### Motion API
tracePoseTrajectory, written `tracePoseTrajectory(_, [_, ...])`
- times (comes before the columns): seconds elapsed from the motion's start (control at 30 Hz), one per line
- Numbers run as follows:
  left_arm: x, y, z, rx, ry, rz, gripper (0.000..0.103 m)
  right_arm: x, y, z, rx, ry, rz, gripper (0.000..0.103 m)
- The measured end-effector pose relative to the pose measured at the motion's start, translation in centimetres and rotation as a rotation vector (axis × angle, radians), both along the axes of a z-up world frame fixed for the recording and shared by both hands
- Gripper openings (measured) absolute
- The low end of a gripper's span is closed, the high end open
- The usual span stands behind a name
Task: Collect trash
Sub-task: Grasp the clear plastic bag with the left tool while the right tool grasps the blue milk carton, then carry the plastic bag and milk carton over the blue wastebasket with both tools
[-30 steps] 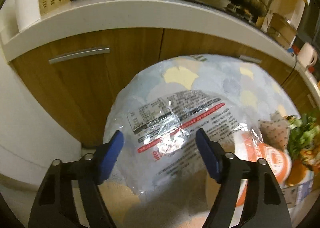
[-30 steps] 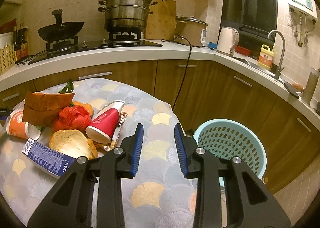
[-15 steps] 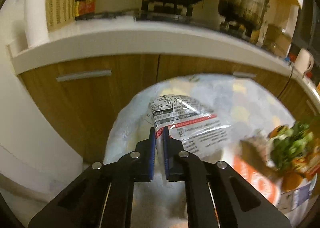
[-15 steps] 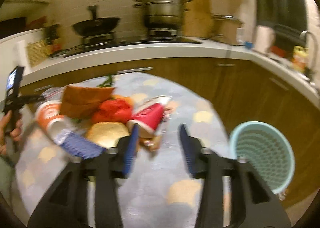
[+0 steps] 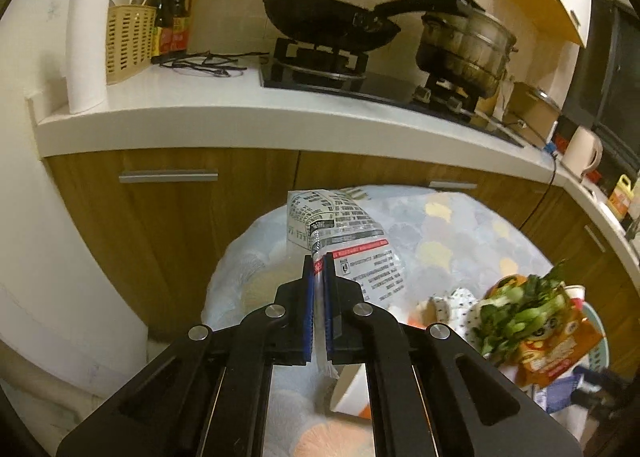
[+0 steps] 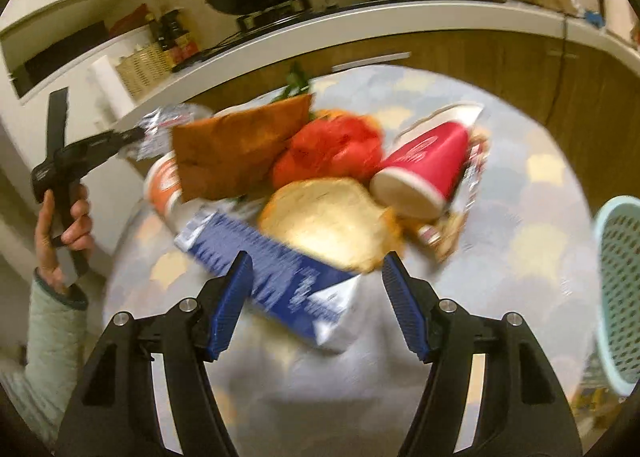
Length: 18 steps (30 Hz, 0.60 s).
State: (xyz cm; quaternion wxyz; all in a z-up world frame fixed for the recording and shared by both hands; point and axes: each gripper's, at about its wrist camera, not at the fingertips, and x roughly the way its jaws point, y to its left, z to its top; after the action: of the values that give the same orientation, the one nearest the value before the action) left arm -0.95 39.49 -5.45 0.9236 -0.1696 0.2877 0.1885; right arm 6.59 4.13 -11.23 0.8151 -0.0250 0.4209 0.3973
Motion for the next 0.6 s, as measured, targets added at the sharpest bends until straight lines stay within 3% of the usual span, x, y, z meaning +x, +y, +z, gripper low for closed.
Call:
tracePoseTrajectory(0.27, [-0.9, -1.6, 1.6, 0.015, -0.042, -0.027, 0.002, -4.5, 1.6, 0.5, 0.027, 0.056, 0.179, 0.064])
tracePoseTrajectory(0.4, [-1.1, -2.5, 2.1, 0.02, -0.056, -0.046, 0.002, -5.9, 2.2, 1.2, -0.044, -0.063, 0.168, 0.064])
tracePoseTrajectory(0.6, [-1.8, -3.9, 3.3, 0.015, -0.091, -0.072, 0.002, -5.2, 4.3, -0.2, -0.107, -0.135, 0.169, 0.064])
